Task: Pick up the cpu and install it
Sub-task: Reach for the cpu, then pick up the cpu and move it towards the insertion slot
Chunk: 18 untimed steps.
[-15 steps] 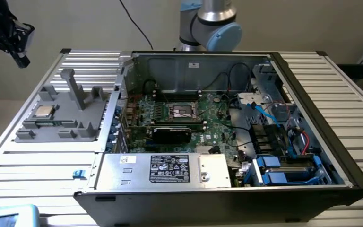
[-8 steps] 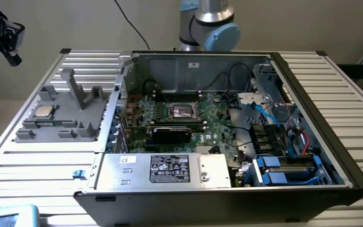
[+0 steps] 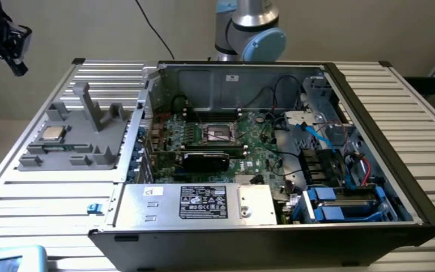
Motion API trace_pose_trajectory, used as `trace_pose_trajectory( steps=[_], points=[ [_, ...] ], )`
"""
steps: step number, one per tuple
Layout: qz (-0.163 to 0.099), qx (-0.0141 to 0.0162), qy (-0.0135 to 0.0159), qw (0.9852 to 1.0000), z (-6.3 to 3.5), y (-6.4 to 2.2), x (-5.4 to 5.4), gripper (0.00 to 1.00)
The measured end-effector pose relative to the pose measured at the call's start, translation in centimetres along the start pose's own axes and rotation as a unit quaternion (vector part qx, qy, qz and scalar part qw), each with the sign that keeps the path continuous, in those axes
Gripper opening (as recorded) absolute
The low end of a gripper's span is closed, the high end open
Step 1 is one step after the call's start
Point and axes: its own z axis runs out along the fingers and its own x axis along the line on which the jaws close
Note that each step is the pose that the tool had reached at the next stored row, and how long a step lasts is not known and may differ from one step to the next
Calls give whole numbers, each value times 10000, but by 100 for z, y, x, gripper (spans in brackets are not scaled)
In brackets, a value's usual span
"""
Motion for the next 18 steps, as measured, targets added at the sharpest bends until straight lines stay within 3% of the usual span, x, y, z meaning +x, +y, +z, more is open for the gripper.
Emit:
trace_pose_trajectory(
  steps=[15, 18],
  points=[
    [-1, 0, 2, 10000, 2, 1, 1, 11],
    [-1, 0, 2, 10000, 2, 1, 1, 19]
  ],
)
